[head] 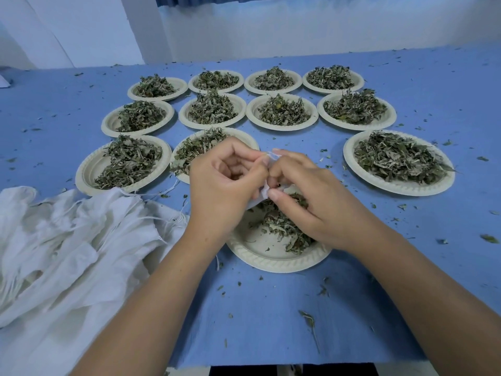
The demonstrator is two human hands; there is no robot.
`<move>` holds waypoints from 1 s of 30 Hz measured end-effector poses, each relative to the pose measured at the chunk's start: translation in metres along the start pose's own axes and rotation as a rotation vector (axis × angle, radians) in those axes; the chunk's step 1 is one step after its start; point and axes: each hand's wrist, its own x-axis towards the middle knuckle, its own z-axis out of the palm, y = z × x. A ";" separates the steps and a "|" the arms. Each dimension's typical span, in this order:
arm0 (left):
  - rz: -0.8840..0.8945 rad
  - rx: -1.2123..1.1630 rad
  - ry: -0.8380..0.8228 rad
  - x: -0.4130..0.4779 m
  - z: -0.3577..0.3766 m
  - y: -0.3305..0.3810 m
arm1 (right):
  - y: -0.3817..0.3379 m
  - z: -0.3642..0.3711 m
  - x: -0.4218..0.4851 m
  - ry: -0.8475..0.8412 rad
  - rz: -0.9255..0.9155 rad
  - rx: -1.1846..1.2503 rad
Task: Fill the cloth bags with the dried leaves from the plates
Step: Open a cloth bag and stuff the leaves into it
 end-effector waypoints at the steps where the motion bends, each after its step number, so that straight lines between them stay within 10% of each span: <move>1: 0.001 0.004 0.010 0.000 0.000 0.000 | -0.001 -0.002 0.001 0.074 -0.048 -0.009; 5: -0.015 0.012 0.084 0.003 -0.001 -0.003 | 0.004 -0.007 0.002 0.398 -0.169 -0.007; 8: -0.004 -0.009 0.048 0.002 -0.002 0.000 | 0.002 0.000 0.001 0.288 -0.183 -0.033; 12: -0.004 -0.001 0.019 0.001 -0.001 0.001 | 0.002 0.006 0.003 0.000 -0.004 -0.009; 17: -0.070 -0.032 0.169 0.006 -0.002 -0.003 | 0.011 -0.028 0.001 0.399 0.393 0.424; 22: -0.080 -0.003 0.165 0.004 0.000 -0.002 | 0.010 -0.014 0.001 -0.271 0.615 0.275; 30: -0.100 -0.011 0.183 0.006 -0.001 -0.001 | 0.010 -0.009 0.002 -0.409 0.316 0.183</move>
